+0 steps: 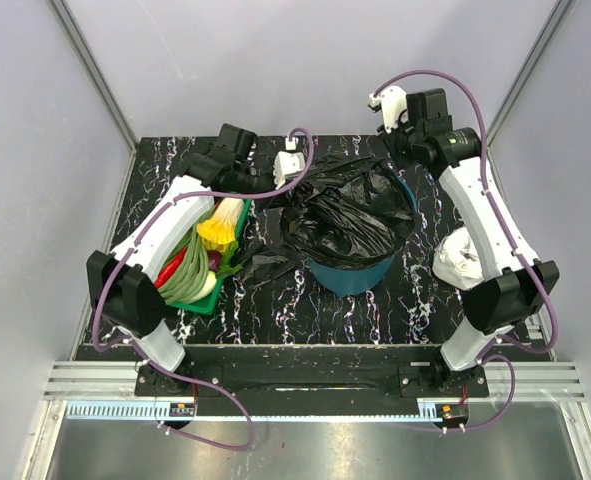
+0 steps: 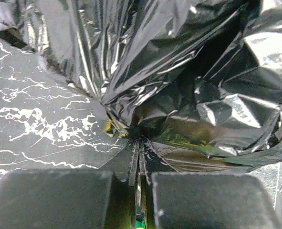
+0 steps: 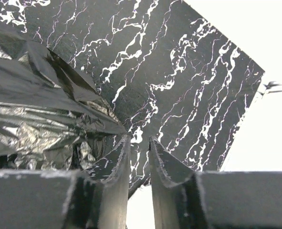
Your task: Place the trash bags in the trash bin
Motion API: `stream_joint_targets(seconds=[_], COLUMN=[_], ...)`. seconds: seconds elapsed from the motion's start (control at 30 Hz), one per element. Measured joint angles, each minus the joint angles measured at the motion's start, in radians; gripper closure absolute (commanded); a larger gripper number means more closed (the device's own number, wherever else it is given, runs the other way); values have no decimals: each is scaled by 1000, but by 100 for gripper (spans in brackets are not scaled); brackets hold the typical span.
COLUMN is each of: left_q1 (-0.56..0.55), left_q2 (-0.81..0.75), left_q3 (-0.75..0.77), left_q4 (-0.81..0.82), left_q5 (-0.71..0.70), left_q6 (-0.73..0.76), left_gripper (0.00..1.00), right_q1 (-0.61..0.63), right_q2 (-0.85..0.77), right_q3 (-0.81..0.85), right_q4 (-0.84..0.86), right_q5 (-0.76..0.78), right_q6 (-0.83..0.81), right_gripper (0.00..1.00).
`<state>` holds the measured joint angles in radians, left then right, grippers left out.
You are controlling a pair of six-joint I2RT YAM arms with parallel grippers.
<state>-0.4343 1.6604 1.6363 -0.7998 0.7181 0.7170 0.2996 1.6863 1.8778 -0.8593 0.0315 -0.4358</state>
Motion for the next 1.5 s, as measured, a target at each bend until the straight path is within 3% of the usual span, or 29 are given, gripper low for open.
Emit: stream_joint_targets(seconds=[0.33, 1.03, 1.1, 1.13, 1.23, 1.5], left_q1=[-32, -32, -32, -32, -32, -32], left_q2=[0, 0, 0, 0, 0, 0], left_q3=[-18, -18, -18, -18, -18, -18], left_q4=[10, 16, 16, 16, 16, 16], left_q5=[1, -12, -12, -12, -12, -14], left_q6=[-11, -12, -12, -12, -12, -12], left_gripper=[98, 98, 98, 98, 98, 99], right_q1=[0, 0, 0, 0, 0, 1], right_q2=[-103, -143, -143, -143, -143, -143], right_q3=[43, -112, -113, -113, -113, -113], right_q4=[-91, -164, -164, -164, -164, -168], right_q5=[-106, -211, -212, -213, -225, -236], right_q6=[23, 26, 26, 26, 32, 32], right_gripper=[55, 56, 52, 42, 34, 30])
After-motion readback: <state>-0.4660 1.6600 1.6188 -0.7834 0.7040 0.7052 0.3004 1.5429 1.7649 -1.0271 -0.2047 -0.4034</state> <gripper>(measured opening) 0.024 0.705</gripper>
